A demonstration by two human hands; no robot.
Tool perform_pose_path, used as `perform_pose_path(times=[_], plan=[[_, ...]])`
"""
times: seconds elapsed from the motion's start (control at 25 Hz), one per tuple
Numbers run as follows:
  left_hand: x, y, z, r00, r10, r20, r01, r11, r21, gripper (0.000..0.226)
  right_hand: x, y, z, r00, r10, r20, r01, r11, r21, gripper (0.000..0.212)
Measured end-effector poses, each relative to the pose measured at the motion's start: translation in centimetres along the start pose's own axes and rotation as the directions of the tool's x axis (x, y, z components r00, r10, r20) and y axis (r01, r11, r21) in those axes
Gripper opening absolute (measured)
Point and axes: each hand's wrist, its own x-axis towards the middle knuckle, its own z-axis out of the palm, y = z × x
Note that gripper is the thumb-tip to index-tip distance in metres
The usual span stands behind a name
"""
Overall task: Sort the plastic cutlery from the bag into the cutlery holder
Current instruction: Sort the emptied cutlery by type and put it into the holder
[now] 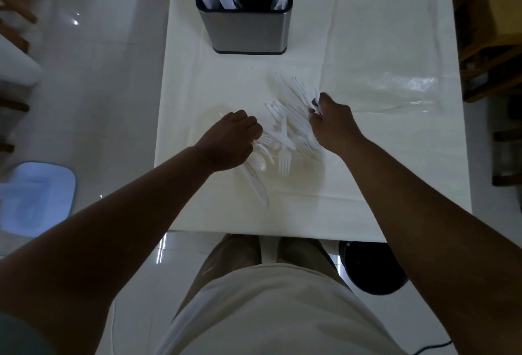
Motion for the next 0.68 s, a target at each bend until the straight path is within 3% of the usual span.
perform_pose_path(times=[0.12, 0.24, 0.36, 0.56, 0.68], plan=[[-0.5, -0.4, 0.0, 1.000, -0.018, 0.001, 0.018, 0.999, 0.027, 0.019, -0.1, -0.5, 1.0, 0.997, -0.040, 0.070, 0.049, 0.990, -0.130, 0.021], [-0.2, -0.2, 0.3, 1.000, 0.002, 0.015, -0.003, 0.997, 0.077, 0.021, -0.4, -0.9, 2.4, 0.996, 0.016, 0.085, 0.008, 0.961, -0.275, 0.012], [-0.1, -0.3, 0.5, 0.998, 0.066, 0.025, -0.069, 0.984, 0.164, 0.016, -1.1, -1.1, 3.4, 0.998, -0.016, 0.056, 0.036, 0.923, -0.383, 0.017], [0.8, -0.5, 0.5, 0.995, 0.087, 0.053, -0.095, 0.982, 0.166, 0.018, -1.3, -0.6, 2.5, 0.996, 0.089, 0.005, -0.084, 0.952, -0.293, 0.013], [2.4, 0.8, 0.8, 0.987, 0.144, 0.076, -0.153, 0.980, 0.130, 0.026, -1.1, 0.1, 1.1, 0.996, 0.092, -0.016, -0.093, 0.972, -0.218, 0.027]])
